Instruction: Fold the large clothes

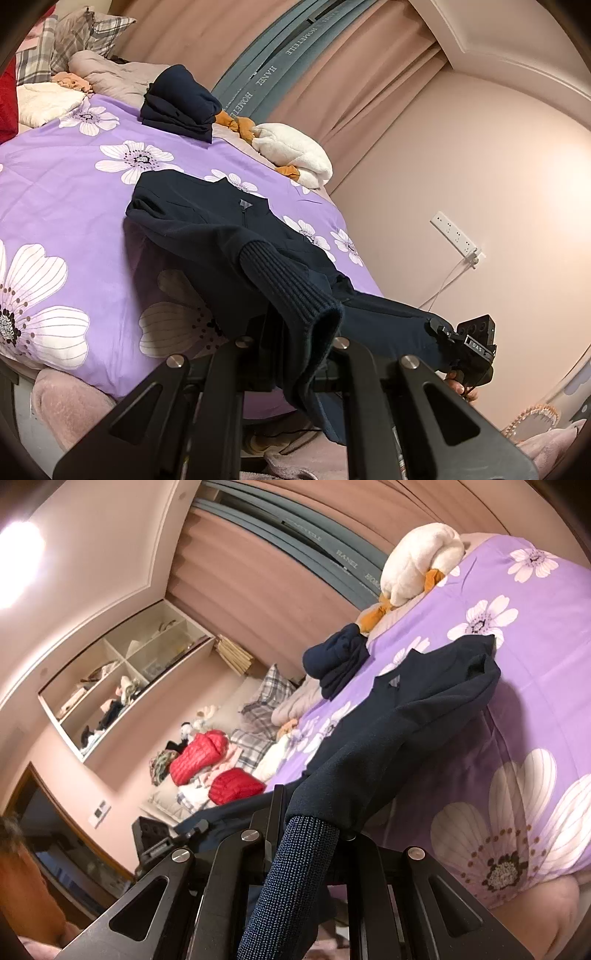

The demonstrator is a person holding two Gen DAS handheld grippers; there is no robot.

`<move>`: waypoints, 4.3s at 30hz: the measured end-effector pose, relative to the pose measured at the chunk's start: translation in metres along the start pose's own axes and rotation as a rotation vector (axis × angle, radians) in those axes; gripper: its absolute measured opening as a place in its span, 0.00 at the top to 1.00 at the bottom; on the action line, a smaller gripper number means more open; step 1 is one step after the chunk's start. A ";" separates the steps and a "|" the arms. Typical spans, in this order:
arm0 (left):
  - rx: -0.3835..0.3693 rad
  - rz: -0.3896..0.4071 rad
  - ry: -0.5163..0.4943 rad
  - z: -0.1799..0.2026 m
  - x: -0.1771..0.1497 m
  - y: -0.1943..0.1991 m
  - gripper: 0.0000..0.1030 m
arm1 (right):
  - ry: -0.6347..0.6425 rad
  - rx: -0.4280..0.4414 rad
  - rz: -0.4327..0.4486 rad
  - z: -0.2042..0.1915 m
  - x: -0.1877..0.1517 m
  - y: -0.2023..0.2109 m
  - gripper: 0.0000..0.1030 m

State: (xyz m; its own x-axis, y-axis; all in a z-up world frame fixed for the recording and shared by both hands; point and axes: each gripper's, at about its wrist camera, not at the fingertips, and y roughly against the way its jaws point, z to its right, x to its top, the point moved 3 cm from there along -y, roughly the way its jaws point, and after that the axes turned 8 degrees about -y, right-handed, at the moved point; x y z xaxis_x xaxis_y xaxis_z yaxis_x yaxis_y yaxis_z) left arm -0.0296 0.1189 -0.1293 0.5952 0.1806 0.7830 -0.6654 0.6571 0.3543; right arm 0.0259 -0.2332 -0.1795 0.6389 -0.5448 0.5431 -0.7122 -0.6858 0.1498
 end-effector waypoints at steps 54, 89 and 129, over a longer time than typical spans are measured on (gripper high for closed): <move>0.092 0.026 0.051 -0.068 0.125 -0.089 0.90 | -0.049 -0.134 0.090 0.015 0.099 -0.073 0.87; 0.204 -0.125 0.139 -0.150 0.141 -0.205 0.89 | -0.117 -0.344 0.035 0.091 0.134 -0.137 0.87; 0.516 -0.325 0.046 -0.232 0.208 -0.395 0.88 | -0.119 -0.608 0.058 0.172 0.221 -0.208 0.87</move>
State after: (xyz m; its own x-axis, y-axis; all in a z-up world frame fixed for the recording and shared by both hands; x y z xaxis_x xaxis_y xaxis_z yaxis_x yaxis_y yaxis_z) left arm 0.4614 0.0672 -0.2251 0.8158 0.0693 0.5741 -0.5716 0.2469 0.7825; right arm 0.3654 -0.2938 -0.2331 0.5973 -0.6468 0.4742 -0.7626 -0.2749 0.5856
